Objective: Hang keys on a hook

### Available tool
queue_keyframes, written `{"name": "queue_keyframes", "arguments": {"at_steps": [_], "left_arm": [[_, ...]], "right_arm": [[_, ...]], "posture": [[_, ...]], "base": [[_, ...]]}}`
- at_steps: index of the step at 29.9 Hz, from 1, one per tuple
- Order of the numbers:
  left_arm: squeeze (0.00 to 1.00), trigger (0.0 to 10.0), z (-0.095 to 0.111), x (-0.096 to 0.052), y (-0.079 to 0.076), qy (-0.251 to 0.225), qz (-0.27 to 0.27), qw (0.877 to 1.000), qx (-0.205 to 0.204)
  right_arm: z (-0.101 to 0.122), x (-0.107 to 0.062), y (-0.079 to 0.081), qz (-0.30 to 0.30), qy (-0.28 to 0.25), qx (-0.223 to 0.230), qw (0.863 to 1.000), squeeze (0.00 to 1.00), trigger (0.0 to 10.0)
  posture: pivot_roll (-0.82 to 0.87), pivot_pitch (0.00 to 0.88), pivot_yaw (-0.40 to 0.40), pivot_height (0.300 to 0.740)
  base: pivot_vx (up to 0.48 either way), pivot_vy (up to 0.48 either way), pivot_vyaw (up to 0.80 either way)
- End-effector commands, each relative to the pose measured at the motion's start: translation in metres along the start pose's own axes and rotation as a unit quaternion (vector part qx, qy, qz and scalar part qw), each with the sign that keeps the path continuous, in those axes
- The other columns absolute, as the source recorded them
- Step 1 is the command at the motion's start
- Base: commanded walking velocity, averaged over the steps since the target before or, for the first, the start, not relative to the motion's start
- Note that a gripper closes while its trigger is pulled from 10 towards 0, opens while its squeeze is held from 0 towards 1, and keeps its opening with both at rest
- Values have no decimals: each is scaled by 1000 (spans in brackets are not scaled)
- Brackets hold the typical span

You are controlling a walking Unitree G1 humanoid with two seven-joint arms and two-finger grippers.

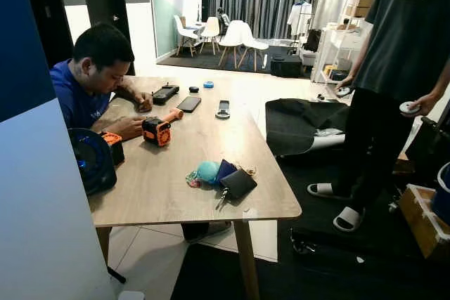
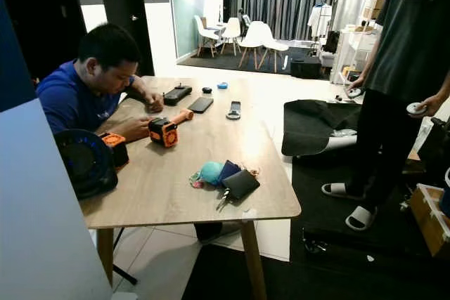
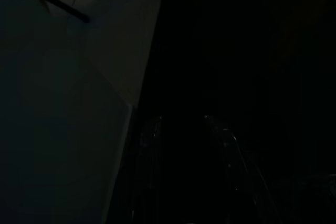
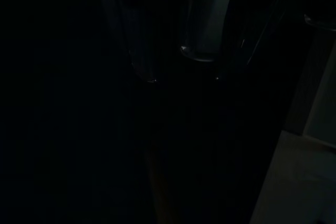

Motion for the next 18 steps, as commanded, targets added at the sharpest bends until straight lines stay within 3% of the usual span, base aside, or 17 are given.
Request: {"name": "queue_keyframes", "arguments": {"at_steps": [1,18], "left_arm": [[0,10000,-5,-1,-1,14,0,1000,-4],[0,10000,-1,2,-5,13,-13,1000,7]], "right_arm": [[-1,0,0,1,1,-1,1000,0,10000],[-5,-2,-2,-2,5,-1,1000,0,10000]], "posture": [[61,6,-1,740],[56,10,3,740]], "base": [[0,-394,0],[0,-440,0]]}}
Point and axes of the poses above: a point about 5 cm out from each wrist's last joint towards the gripper, its own x axis pointing out of the wrist towards the gripper, its own z axis along the axis of the wrist's last joint, y = z × x, the point moved 4 cm from there along x, pointing out of the wrist towards the gripper, and after that the axes turned 13 degrees about x, right-handed, at the moved point
